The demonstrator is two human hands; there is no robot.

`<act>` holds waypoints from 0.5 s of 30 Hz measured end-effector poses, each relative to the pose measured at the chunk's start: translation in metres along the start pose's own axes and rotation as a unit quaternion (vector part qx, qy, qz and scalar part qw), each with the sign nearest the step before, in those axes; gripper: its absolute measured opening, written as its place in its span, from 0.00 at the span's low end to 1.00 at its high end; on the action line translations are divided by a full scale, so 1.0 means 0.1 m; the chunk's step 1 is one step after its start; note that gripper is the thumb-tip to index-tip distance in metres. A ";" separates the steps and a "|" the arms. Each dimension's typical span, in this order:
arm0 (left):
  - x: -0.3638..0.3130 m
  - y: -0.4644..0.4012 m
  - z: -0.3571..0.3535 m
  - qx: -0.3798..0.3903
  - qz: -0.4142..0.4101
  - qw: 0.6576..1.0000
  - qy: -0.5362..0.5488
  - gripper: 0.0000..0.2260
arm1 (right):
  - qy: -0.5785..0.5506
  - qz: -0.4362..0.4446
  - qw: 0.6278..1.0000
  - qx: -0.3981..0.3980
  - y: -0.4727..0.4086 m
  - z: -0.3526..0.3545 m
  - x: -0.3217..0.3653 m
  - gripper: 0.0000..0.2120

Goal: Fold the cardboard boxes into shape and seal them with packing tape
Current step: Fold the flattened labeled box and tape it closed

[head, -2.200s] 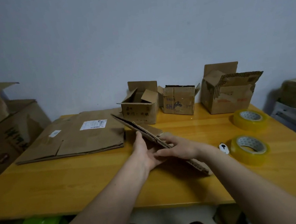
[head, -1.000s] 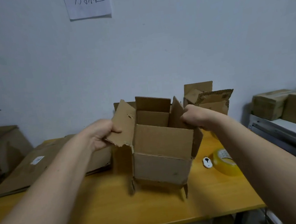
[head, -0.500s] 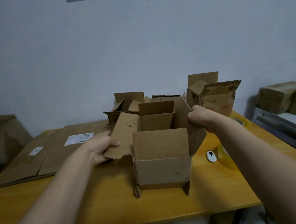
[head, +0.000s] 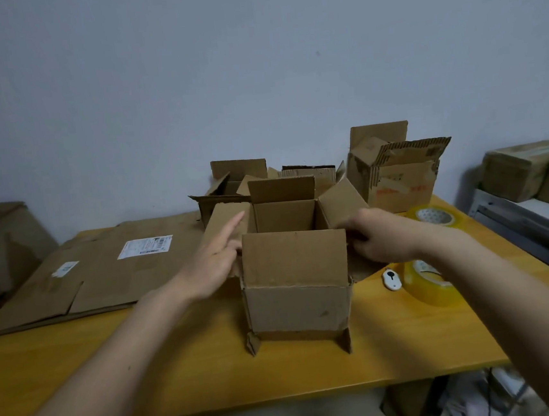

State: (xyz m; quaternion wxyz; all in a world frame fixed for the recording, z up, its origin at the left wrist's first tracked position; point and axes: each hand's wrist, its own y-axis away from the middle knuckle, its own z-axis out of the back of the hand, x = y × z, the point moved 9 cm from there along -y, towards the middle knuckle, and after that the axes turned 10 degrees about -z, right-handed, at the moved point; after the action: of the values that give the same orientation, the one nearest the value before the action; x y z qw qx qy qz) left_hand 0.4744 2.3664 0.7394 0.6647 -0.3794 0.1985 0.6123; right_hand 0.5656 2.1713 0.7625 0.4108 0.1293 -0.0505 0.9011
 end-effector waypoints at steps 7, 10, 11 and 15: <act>0.06 0.09 -0.09 -0.013 0.037 0.999 -0.027 0.49 | -0.214 -0.083 0.967 0.109 0.11 -0.21 -0.08 0.23; 0.06 0.08 -0.14 -0.019 0.015 0.995 -0.099 0.45 | -0.214 -0.092 0.971 0.051 0.03 -0.31 -0.03 0.37; 0.03 0.07 -0.16 -0.016 -0.005 0.994 -0.112 0.44 | -0.204 -0.093 0.974 0.023 0.02 -0.31 -0.03 0.45; -0.03 0.03 -0.23 0.012 -0.067 0.980 -0.189 0.30 | -0.134 -0.086 0.986 -0.048 -0.03 -0.25 -0.08 0.44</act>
State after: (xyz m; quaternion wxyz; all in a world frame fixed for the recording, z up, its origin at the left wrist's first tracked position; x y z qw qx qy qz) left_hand 0.4754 2.3467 0.7261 0.7344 -0.2609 0.0503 0.6246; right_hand 0.5679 2.1722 0.7359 0.4819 0.2333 -0.1369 0.8334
